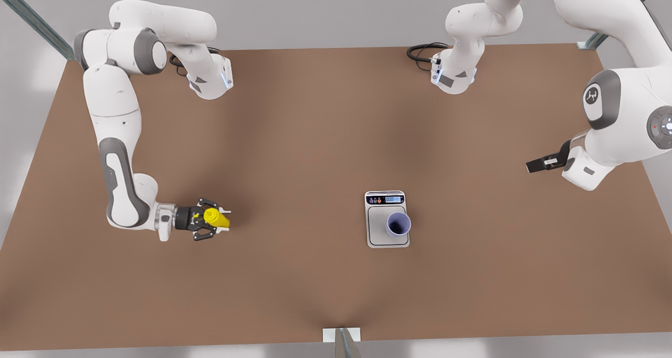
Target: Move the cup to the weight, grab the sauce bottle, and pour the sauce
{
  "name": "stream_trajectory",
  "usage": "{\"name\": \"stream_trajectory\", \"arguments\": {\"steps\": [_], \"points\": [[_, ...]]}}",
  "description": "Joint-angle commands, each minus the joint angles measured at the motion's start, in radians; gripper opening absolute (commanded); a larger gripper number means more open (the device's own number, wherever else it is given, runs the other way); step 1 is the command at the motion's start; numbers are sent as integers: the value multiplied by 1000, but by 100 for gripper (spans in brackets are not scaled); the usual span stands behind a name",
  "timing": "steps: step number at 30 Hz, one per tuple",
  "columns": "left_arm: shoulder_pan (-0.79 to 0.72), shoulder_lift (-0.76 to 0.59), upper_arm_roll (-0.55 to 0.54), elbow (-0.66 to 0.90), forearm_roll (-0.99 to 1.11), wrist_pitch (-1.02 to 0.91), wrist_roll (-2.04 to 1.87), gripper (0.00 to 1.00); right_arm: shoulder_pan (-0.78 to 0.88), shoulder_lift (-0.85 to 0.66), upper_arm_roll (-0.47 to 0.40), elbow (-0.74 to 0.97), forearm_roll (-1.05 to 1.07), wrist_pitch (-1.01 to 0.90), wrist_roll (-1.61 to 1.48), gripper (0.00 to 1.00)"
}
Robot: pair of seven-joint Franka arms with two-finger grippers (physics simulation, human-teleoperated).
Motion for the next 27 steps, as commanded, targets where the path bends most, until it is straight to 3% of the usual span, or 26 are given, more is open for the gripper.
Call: {"name": "stream_trajectory", "arguments": {"steps": [1, 18, 20, 22, 27], "points": [[1, 0, 0, 0, 1, 0, 0, 100, 0, 2, 0, 1, 3, -1, -5, 51], [-1, 12, 0, 0, 1, 5, 0, 100, -12, 84, 0, 16, 5, -9, -39, 55], [-1, 12, 0, 0, 1, 5, 0, 100, -12, 84, 0, 16, 5, -9, -38, 68], [-1, 12, 0, 0, 1, 5, 0, 100, -12, 84, 0, 16, 5, -9, -36, 100], [-1, 14, 0, 0, 1, 5, 0, 100, -12, 84, 0, 18, 3, -9, -38, 100]]}}
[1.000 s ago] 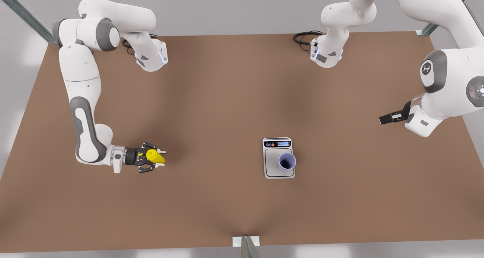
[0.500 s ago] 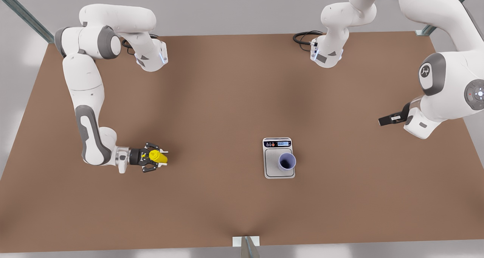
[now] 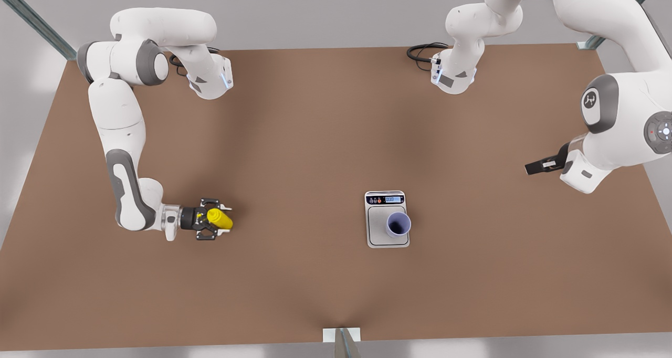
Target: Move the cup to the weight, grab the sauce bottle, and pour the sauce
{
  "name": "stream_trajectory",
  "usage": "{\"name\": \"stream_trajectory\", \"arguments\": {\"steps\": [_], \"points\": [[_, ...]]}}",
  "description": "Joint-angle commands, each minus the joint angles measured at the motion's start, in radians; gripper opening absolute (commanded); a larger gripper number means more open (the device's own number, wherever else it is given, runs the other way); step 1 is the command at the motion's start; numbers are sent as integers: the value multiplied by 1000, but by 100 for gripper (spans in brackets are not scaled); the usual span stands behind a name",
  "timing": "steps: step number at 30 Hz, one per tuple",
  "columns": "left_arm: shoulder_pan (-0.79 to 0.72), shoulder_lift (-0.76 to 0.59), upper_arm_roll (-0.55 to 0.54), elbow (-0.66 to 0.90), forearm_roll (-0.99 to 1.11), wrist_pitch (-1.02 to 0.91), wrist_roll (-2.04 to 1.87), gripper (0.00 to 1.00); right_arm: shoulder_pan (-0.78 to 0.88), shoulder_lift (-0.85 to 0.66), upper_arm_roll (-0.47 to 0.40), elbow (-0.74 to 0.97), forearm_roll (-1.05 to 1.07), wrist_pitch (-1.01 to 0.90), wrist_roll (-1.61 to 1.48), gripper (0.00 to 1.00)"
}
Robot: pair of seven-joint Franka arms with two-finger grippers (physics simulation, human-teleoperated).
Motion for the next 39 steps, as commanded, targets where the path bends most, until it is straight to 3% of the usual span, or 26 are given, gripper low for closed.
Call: {"name": "stream_trajectory", "arguments": {"steps": [1, 17, 22, 23, 25, 30, 33, 35, 37, 39], "points": [[0, -2, 0, 0, 0, 0, 0, 100, 0, 0, 0, 0, 0, 0, 2, 100], [0, -2, 0, 0, 0, 0, 0, 100, -89, -2, -2, -6, -106, -26, 0, 100], [0, 0, 0, 0, 0, 0, 0, 100, -304, -89, -3, 35, -412, -156, 25, 100], [0, 0, 0, 0, -1, 0, 0, 100, -321, -120, -11, 182, -518, -254, 156, 100], [0, -2, 0, 0, 0, 0, 0, 100, -281, -254, -9, 202, -596, -268, 417, 100], [0, -2, 0, 0, 0, 0, 0, 100, 84, -525, -25, 226, -1135, -130, 1564, 100], [0, -2, 0, 0, 0, 0, 0, 100, 164, -558, -12, 322, -1298, -325, 2140, 100], [0, -2, 0, 0, 0, 3, 0, 100, 190, -719, -15, 215, -1374, -362, 2359, 100], [0, 0, 0, 0, 0, 3, 0, 100, 242, -735, -15, 210, -1377, -370, 2378, 100], [0, -2, 0, 0, 0, 3, 0, 100, 173, -735, -12, 206, -1328, -373, 2379, 100]]}}
